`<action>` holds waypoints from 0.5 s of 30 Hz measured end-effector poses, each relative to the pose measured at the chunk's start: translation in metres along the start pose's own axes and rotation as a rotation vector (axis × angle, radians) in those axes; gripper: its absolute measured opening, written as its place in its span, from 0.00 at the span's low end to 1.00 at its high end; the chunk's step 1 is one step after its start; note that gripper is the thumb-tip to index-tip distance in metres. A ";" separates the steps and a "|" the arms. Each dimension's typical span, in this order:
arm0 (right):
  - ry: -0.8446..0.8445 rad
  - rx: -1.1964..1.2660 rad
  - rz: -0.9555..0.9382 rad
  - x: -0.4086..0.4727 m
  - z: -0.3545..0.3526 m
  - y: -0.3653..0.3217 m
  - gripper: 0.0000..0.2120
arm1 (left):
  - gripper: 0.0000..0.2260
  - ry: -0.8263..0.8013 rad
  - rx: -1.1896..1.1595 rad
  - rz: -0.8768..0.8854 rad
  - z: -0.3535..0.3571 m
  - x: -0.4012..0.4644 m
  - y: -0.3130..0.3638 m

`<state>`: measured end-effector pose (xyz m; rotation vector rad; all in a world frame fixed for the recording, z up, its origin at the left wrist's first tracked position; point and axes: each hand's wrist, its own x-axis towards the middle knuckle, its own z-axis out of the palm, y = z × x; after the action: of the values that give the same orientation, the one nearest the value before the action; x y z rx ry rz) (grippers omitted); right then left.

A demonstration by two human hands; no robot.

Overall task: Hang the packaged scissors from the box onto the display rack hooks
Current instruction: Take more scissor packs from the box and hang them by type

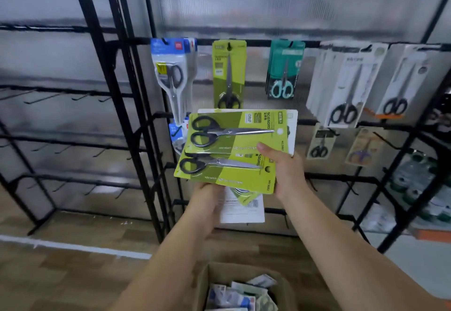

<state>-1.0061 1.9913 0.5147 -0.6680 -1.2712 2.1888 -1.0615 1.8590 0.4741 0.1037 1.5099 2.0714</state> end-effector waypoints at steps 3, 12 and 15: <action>0.035 0.034 -0.015 0.005 0.014 0.002 0.23 | 0.15 -0.117 -0.151 0.057 0.006 0.009 0.024; 0.005 0.155 0.058 0.041 0.051 0.011 0.21 | 0.18 -0.546 -0.283 0.191 -0.023 0.053 0.067; -0.012 0.166 0.059 0.053 0.064 0.014 0.19 | 0.27 -0.657 -0.282 0.187 -0.029 0.067 0.076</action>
<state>-1.0891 1.9797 0.5219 -0.6339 -1.0731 2.3185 -1.1584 1.8508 0.5144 0.7591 0.8292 2.0759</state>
